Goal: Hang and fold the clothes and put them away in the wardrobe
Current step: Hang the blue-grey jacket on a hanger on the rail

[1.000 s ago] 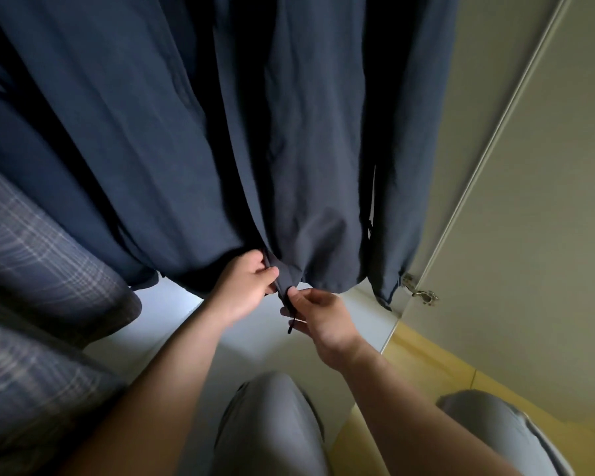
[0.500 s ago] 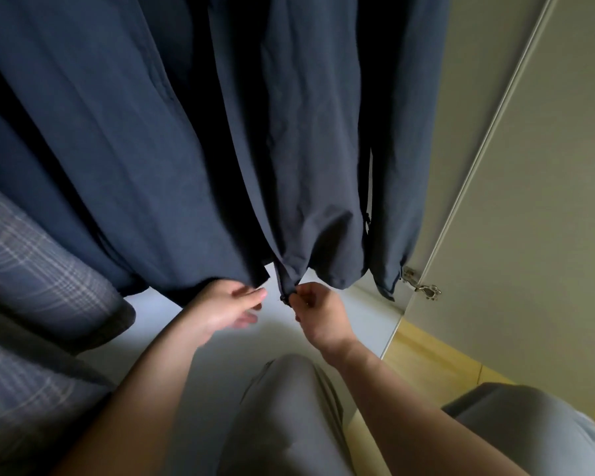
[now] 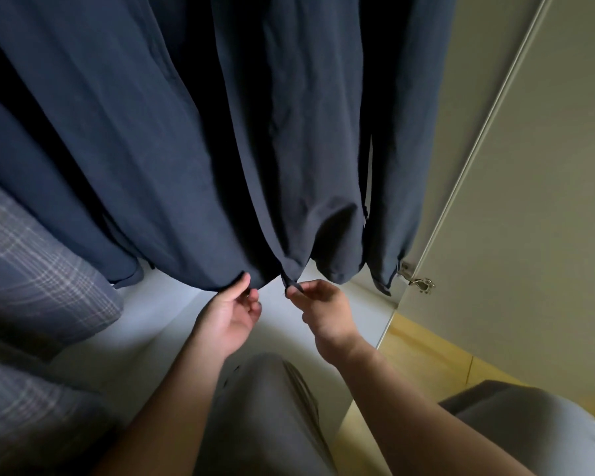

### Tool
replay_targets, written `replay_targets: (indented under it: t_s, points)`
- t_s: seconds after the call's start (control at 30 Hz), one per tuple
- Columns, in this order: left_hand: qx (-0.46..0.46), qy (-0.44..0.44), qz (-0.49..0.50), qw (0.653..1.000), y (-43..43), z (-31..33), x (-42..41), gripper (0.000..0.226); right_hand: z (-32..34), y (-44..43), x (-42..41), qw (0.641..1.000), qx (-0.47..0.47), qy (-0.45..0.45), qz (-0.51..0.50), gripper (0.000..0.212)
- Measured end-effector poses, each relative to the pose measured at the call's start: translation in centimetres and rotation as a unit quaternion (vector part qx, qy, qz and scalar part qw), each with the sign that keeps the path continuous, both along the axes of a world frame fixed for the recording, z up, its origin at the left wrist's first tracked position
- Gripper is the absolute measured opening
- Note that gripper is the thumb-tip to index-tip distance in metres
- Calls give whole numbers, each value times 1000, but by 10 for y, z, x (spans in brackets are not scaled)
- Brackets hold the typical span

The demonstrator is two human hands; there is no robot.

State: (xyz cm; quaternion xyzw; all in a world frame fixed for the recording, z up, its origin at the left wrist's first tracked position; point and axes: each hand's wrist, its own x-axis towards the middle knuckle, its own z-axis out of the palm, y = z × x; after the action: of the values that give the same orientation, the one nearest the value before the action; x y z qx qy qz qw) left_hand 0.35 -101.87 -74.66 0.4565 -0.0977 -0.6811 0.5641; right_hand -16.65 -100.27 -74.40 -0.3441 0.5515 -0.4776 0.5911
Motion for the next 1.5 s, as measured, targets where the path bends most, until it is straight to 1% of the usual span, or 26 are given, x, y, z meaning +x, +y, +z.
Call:
replay_targets:
  t_s: [0.07,0.13,0.2,0.23,0.3,0.37,0.5,0.6,0.67,0.8,0.87,0.93,1.0,1.13,1.2,1.37,1.5]
  points:
    - [-9,21,4,1000,-3,0,-11,16,2,-3,-3,1000,9,9,-24,19]
    - [-18,28,1,999,-5,0,-17,7,2,-7,-6,998,6,36,-43,32]
    - [-28,13,8,999,-6,0,-18,11,1,-10,-10,997,0,51,-51,44]
    - [-35,-4,10,999,-5,0,-18,12,1,-12,-11,997,0,57,-56,45]
    - [-57,-59,-1,997,-1,1,-17,19,1,-15,-13,995,10,66,-74,41]
    - [-74,-118,-20,990,4,3,-18,23,3,-16,-14,995,22,59,-77,31]
    - [-93,-204,-28,974,9,5,-25,16,3,-15,-11,998,32,-3,-54,19]
    - [-89,-240,-37,966,11,2,-28,15,3,-13,-8,998,29,-9,-58,14]
    - [-95,-241,-49,965,12,1,-30,17,3,-11,-8,998,27,-4,-63,14]
    - [-134,-206,-41,968,14,2,-32,21,6,-8,-8,999,31,-6,-39,15]
    - [-148,-199,-39,968,15,1,-33,24,7,-5,-8,998,45,-36,-32,17]
    - [-150,-199,-33,968,14,-1,-34,27,7,-4,-7,995,62,-77,-29,13]
    - [-145,-211,-25,966,14,-3,-34,24,8,-3,-7,992,72,-98,-24,7]
    - [-150,-290,-31,945,14,-8,-32,11,9,-3,-7,991,78,-101,-25,6]
    - [-153,-287,-27,945,15,-10,-32,11,9,-4,-6,991,76,-105,-25,6]
    - [-156,-246,-14,956,14,-9,-30,18,8,-5,-5,991,71,-104,-32,8]
    - [-156,-271,4,950,14,-8,-34,17,6,-5,-3,990,75,-113,-33,10]
